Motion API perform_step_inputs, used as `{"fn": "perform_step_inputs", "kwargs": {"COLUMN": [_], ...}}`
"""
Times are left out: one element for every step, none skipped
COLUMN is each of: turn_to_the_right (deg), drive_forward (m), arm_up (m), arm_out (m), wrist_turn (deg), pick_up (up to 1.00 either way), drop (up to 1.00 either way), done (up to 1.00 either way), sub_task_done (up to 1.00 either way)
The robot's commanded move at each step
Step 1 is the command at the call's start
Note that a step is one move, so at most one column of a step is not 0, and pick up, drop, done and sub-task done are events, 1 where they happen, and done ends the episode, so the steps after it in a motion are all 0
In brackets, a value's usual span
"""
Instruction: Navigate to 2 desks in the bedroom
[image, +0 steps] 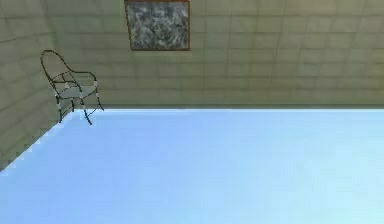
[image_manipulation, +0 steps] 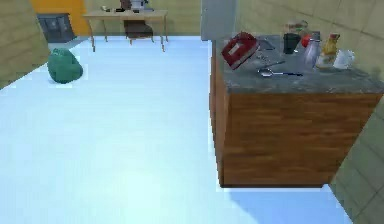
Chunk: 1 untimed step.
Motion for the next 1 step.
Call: {"fn": "perform_step_inputs", "kwargs": {"turn_to_the_right": [45.0], "drive_forward": [0.0], "arm_up": [0.0], "arm_out": [0.0], "wrist_turn": [0.0], "pick_up": [0.0], "drop": [0.0], "done": [0.0], "sub_task_done": [0.0]}}
